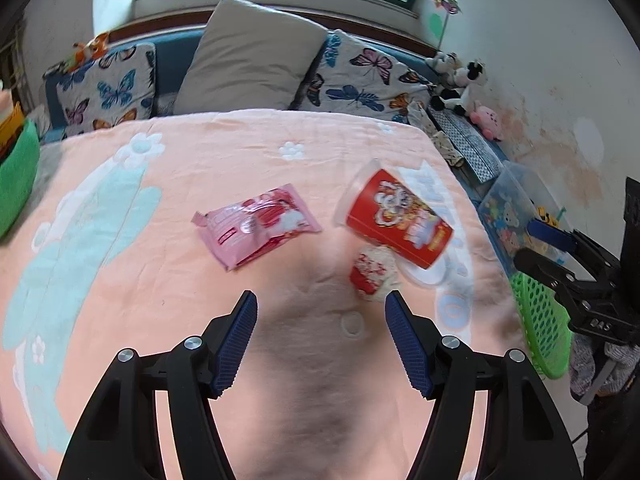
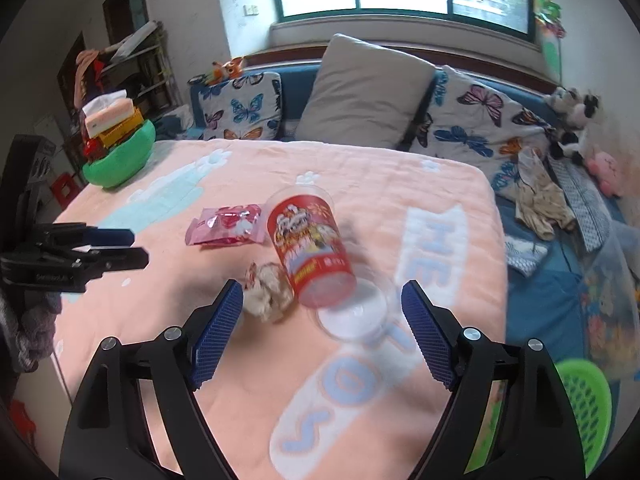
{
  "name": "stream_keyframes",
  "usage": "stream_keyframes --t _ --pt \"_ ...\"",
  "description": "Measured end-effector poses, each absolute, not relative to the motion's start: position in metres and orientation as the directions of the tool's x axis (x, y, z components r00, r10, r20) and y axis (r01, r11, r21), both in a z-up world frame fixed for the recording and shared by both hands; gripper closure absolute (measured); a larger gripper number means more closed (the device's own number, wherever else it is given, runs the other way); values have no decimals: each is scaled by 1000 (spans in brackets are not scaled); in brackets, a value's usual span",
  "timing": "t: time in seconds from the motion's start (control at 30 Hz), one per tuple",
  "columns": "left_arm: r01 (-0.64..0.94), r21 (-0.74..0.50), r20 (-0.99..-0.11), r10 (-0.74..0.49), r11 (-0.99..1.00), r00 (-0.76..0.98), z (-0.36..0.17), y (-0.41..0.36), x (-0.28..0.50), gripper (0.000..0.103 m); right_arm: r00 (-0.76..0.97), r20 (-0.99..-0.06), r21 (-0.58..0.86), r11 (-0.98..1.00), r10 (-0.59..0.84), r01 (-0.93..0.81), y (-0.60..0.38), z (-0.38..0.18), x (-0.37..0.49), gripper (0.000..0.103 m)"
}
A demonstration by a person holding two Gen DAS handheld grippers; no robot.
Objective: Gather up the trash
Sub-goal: 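Return both tools to the bed toward the red printed cup, then grasp the red printed cup with the right tool and lift it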
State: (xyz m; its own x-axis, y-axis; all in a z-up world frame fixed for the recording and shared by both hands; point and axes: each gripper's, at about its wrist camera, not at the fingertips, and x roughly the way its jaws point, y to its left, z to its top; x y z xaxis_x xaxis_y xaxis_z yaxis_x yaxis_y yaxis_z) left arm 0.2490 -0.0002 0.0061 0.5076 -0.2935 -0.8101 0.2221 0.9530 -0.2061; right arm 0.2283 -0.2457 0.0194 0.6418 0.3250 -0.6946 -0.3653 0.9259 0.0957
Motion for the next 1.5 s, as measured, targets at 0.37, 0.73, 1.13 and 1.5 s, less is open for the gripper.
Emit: stream_keyframes --t 0.37,0.73,1.13,1.5 --pt "192 -241 -822 -305 951 481 -19 18 267 39 571 -750 47 888 333 -457 -196 -15 295 19" --pt "164 -260 -838 -307 951 451 -41 29 281 39 528 -801 -14 873 282 -487 -172 -48 337 19" --pt "172 -269 -844 -318 948 432 -52 24 285 39 495 -822 11 877 282 -481 -172 -62 346 28" --pt "218 -261 -842 -332 940 426 -52 2 282 34 530 -783 81 898 325 -432 -195 -43 327 29"
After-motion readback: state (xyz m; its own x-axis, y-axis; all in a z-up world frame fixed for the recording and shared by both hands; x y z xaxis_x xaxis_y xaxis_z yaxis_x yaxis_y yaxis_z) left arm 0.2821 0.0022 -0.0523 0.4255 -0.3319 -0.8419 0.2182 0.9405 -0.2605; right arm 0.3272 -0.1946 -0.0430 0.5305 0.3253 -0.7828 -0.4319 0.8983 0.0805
